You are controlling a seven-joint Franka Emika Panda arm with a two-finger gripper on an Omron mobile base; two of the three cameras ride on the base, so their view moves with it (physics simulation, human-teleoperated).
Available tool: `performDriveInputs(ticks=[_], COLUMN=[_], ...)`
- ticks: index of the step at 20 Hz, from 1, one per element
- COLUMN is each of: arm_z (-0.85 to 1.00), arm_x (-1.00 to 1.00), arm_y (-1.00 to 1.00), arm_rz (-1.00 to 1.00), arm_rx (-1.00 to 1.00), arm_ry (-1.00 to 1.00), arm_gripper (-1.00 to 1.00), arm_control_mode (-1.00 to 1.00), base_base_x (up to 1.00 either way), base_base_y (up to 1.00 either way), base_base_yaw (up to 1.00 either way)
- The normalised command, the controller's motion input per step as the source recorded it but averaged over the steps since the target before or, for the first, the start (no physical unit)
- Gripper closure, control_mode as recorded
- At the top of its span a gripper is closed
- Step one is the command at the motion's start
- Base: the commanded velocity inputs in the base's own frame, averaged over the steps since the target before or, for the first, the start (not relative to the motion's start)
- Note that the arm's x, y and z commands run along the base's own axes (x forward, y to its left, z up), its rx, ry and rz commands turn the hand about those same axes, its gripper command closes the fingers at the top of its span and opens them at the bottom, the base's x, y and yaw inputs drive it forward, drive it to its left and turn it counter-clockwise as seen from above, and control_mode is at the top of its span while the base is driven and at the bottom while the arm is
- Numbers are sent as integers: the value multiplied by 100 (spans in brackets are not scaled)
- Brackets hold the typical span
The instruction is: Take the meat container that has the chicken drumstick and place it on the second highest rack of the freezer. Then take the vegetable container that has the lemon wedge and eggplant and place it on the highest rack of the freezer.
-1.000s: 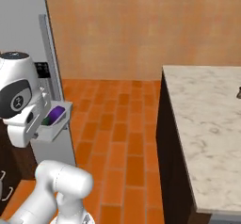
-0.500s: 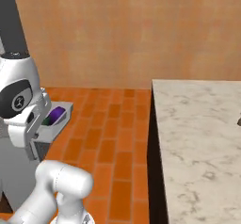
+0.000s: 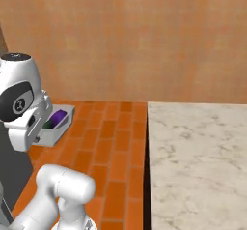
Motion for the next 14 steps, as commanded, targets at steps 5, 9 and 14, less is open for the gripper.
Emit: performDriveInputs(ticks=[5, 9, 14], arm_z=[0, 0, 0], arm_x=[0, 0, 0], arm_y=[0, 0, 0], arm_rz=[0, 0, 0], arm_rx=[0, 0, 0], arm_ry=[0, 0, 0], arm_gripper=[100, 100, 100], arm_control_mode=[100, 100, 100], base_base_x=[100, 100, 94], base_base_y=[-10, -6, -7], base_base_yaw=[0, 0, 5])
